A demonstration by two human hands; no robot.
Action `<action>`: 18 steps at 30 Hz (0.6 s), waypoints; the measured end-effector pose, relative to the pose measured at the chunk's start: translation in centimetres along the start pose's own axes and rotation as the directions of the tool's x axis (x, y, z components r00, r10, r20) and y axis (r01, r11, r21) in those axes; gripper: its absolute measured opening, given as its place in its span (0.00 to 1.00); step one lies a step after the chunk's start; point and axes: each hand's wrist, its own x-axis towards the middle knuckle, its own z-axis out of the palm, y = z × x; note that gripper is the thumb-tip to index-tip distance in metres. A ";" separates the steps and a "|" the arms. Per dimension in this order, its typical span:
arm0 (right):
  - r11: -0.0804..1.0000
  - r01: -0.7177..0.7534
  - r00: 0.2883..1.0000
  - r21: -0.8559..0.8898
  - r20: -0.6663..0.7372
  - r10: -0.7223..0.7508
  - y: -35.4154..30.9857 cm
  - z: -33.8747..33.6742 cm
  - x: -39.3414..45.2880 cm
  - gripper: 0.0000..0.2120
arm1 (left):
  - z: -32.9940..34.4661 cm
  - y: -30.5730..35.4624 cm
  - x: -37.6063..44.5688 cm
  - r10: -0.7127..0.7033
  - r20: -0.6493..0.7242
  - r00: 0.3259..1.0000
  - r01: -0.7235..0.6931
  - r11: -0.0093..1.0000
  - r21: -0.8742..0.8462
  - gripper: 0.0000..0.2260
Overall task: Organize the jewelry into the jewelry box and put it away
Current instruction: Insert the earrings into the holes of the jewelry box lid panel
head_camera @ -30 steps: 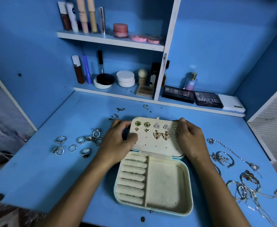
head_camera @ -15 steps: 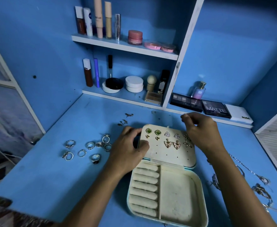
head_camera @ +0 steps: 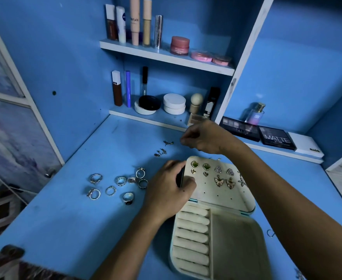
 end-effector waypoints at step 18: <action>0.995 -0.097 0.989 0.026 0.117 0.093 0.5 2.2 3.5 0.12 | 0.1 0.0 0.1 -0.002 -0.009 1.000 0.003 1.000 0.023 0.20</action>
